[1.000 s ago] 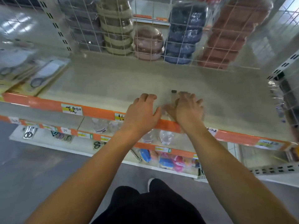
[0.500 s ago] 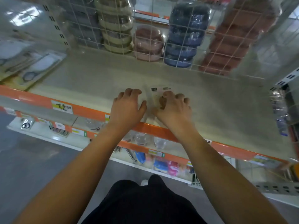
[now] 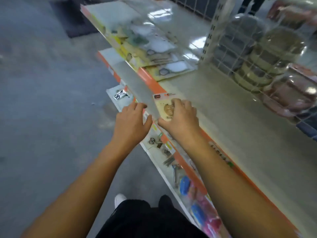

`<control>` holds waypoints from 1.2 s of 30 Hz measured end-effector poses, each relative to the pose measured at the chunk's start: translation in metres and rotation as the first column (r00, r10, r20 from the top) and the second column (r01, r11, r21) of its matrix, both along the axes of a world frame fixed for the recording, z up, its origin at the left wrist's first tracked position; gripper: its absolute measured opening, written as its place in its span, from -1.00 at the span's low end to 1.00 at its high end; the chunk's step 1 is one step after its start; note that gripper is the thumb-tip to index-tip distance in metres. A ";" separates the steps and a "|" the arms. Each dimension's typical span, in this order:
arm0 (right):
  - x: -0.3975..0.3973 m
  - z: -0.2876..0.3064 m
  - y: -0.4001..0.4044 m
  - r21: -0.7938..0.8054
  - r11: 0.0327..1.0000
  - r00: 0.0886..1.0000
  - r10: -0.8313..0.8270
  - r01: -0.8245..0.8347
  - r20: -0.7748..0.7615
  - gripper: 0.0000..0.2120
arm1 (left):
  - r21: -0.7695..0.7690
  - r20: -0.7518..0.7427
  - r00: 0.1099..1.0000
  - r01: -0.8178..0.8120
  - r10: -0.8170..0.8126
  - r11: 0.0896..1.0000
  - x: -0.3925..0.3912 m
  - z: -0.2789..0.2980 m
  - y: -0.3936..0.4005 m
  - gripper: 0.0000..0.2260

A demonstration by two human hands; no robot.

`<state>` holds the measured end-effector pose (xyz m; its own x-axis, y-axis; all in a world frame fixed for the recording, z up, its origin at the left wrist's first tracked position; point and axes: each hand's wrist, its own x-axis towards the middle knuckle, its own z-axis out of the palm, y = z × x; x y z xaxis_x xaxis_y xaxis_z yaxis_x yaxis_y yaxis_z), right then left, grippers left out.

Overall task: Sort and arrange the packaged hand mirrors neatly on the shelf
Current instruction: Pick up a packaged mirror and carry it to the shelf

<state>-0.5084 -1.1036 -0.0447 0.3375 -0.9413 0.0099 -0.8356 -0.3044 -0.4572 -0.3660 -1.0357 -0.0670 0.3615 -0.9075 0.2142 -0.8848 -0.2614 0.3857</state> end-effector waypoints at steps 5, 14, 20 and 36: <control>0.104 -0.002 0.007 -0.093 0.974 0.978 0.209 -0.207 0.012 -0.37 | 0.003 -0.011 0.987 -0.162 0.162 0.987 0.090 -0.006 0.033 -0.68; 0.241 0.004 0.028 -0.128 0.942 0.949 0.315 -0.309 0.029 -0.38 | 0.045 -0.027 0.962 -0.272 0.273 0.961 0.216 0.000 0.062 -0.66; 0.302 0.004 0.026 -0.144 0.922 0.927 0.370 -0.359 0.059 -0.42 | 0.035 -0.050 0.938 -0.343 0.344 0.939 0.270 0.000 0.067 -0.65; 0.481 -0.011 -0.100 -0.124 0.865 0.847 0.502 -0.487 0.174 -0.47 | 0.121 -0.012 0.843 -0.533 0.538 0.838 0.423 -0.003 -0.031 -0.63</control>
